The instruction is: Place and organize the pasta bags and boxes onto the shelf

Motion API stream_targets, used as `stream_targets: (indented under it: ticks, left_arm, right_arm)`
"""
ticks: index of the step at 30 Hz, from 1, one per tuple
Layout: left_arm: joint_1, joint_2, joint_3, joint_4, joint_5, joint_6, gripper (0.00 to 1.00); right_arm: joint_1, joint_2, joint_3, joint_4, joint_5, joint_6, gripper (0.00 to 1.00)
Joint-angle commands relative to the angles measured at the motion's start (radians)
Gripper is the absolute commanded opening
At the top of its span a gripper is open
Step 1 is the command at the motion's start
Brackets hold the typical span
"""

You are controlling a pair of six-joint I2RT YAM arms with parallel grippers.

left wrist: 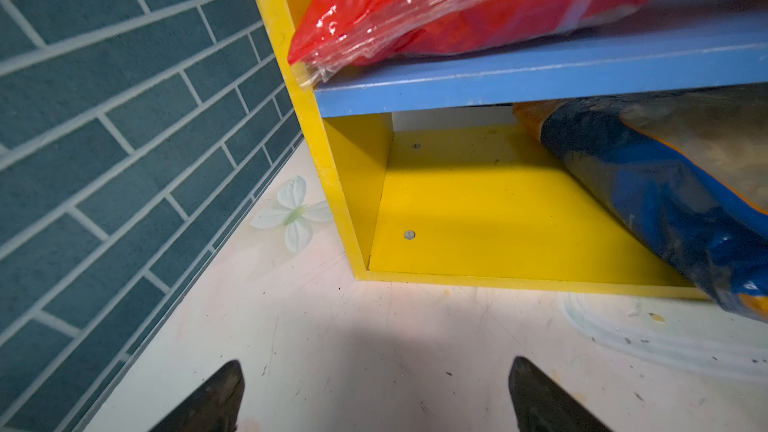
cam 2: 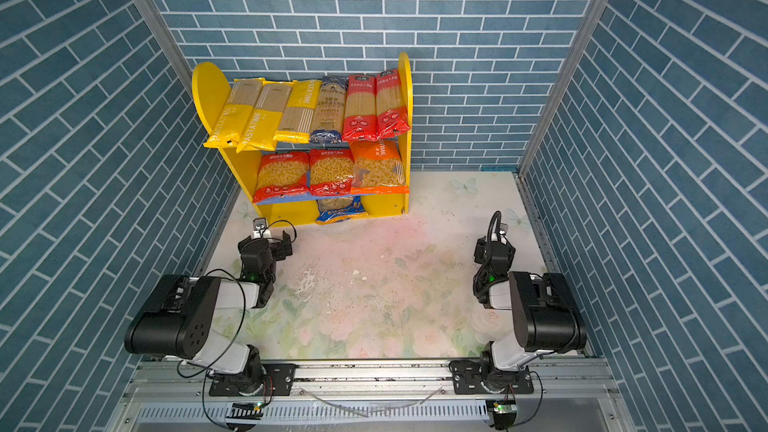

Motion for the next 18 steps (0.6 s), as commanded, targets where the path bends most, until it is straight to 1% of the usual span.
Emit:
stream_targets:
  ticks: [1,9,13,18]
  left_arm:
    - [0.007,0.009,0.021,-0.01,0.027,0.019,1.0]
    - [0.007,0.008,0.022,-0.016,0.031,0.02,1.0]
    - [0.007,0.008,0.03,-0.028,0.068,0.032,1.0]
    - [0.007,0.008,0.03,-0.029,0.072,0.034,1.0]
  right_arm:
    - [-0.001,0.007,0.036,-0.007,-0.007,-0.036,0.99]
    - [-0.005,0.006,0.043,-0.021,-0.007,-0.025,0.99]
    - [-0.012,0.003,0.046,-0.03,-0.012,-0.018,0.99]
    - [-0.012,0.003,0.045,-0.03,-0.012,-0.018,0.99]
